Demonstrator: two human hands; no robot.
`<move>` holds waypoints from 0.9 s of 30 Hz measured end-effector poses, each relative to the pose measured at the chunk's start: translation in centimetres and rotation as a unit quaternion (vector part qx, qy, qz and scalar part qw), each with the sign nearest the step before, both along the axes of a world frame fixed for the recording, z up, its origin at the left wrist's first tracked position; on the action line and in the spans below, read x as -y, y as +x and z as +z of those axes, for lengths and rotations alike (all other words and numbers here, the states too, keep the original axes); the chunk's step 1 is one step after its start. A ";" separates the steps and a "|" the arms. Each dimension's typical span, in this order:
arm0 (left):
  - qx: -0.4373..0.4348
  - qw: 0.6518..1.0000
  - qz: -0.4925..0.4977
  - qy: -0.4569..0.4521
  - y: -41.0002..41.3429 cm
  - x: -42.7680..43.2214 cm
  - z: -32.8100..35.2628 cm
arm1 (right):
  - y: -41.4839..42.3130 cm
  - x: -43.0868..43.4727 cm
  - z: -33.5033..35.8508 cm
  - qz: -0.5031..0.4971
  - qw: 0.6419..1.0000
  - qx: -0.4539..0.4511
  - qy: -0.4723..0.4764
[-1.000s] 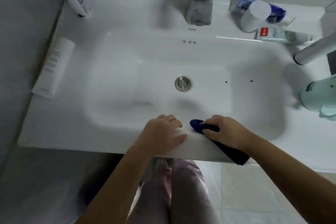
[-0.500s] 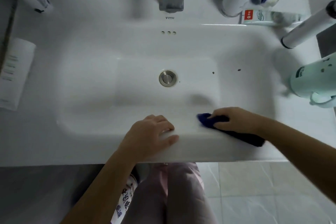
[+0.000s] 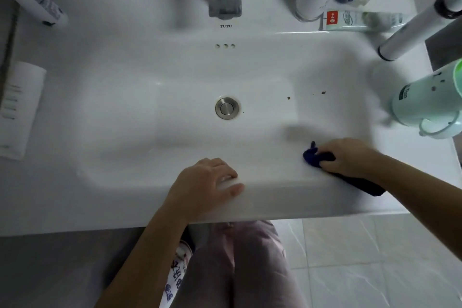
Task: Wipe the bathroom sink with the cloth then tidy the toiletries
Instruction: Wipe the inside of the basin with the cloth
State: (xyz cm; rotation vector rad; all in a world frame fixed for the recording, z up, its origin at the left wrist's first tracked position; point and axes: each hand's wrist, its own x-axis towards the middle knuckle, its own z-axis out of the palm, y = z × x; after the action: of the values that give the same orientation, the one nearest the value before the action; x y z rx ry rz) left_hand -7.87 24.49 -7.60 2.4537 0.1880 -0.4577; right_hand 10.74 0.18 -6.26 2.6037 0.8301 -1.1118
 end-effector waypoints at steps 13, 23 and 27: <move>0.055 0.997 0.036 0.036 -2.6 -1.7 1.3 | -1.8 -3.6 -0.7 -0.070 0.993 -0.070 0.069; 0.060 0.995 0.073 0.040 -4.1 -2.3 1.5 | -5.7 -8.5 0.4 -0.058 0.971 -0.149 0.176; 0.068 0.994 0.078 0.040 -2.8 -1.2 1.9 | -3.2 -3.9 -0.2 -0.076 0.996 -0.006 0.046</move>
State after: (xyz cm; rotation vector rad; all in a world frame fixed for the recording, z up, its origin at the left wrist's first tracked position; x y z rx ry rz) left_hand -10.69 25.71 -5.68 2.5139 0.3444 -0.2193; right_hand 7.52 4.08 -6.42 2.7785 0.7114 -1.1554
